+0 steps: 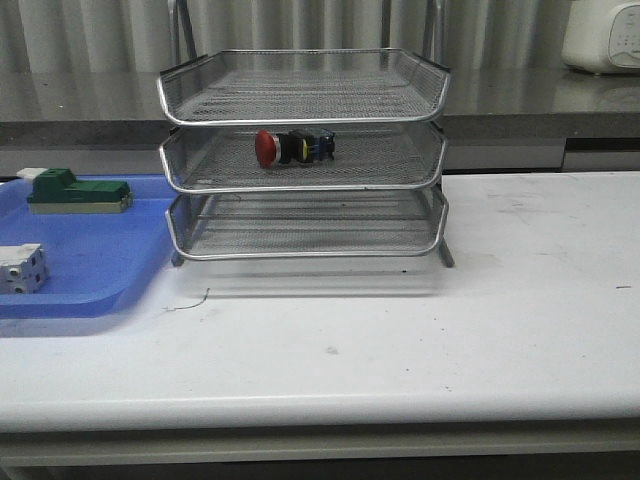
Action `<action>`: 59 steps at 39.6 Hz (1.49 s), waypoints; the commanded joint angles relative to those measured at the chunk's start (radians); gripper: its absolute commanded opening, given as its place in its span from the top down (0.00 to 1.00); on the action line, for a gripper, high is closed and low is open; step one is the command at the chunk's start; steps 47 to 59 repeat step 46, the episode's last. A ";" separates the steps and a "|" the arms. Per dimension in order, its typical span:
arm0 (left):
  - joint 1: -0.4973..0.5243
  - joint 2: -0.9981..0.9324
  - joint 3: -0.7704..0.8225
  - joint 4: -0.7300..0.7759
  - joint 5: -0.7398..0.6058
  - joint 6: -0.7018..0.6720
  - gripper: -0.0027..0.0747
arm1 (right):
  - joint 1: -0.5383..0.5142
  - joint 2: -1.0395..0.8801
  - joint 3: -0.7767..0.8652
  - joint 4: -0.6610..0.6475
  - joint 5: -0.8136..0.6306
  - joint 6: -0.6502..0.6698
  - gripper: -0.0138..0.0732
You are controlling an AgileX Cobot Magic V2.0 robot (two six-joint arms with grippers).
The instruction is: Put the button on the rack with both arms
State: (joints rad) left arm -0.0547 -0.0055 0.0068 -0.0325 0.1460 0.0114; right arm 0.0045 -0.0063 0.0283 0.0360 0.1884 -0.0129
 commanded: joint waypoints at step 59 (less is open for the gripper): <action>0.001 -0.021 0.010 -0.001 -0.082 -0.011 0.99 | -0.021 -0.020 -0.004 -0.015 -0.015 0.003 0.97</action>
